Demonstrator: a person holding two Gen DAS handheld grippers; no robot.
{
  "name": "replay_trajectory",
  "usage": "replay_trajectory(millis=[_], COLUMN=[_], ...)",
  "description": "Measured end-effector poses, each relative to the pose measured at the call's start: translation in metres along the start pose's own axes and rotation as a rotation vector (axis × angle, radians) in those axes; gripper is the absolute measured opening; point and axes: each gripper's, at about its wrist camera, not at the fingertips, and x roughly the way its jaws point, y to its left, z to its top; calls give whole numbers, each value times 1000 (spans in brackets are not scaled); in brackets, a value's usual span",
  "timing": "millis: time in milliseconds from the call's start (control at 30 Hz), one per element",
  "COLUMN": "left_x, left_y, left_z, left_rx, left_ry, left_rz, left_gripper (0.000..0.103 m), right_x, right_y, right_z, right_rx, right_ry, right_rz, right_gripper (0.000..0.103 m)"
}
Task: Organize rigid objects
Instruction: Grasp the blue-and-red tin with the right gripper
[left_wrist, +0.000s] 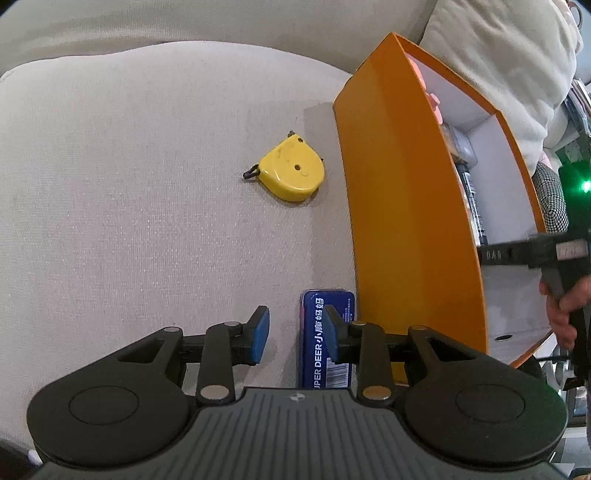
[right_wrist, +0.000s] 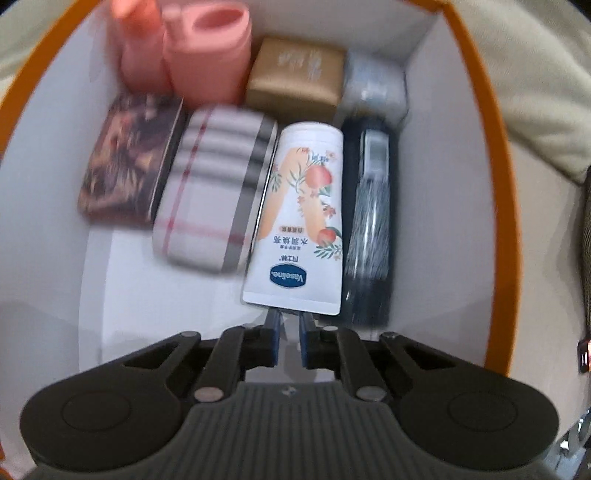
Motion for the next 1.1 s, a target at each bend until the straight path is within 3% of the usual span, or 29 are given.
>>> replay_trajectory(millis=[167, 333, 467, 567, 667, 733, 867, 1000, 1100], left_x=[-8, -25, -40, -52, -60, -63, -68, -66, -65], left_y=[-3, 0, 5, 14, 23, 31, 43, 49, 55], left_z=[-1, -7, -18, -27, -35, -40, -45, -51, -54], left_rx=[23, 45, 62, 58, 51, 44, 23, 38, 38], left_ry=[-21, -59, -68, -78, -97, -97, -104, -108, -110], left_rz=[-6, 17, 34, 36, 81, 117, 123, 140, 156], left_gripper=[37, 37, 37, 37, 37, 37, 37, 37, 38], right_x=[-15, -77, -127, -144, -145, -144, -111, -75, -58], right_y=[1, 17, 53, 83, 121, 146, 190, 215, 229], right_z=[-3, -22, -45, -62, -77, -91, -107, -118, -119], right_rx=[3, 39, 52, 38, 5, -47, -135, -169, -213], right_ry=[-17, -185, -330, -373, -387, -397, -393, -359, -366], right_rz=[13, 112, 214, 291, 306, 254, 54, -84, -184], right_gripper=[11, 12, 13, 13, 13, 14, 25, 37, 40])
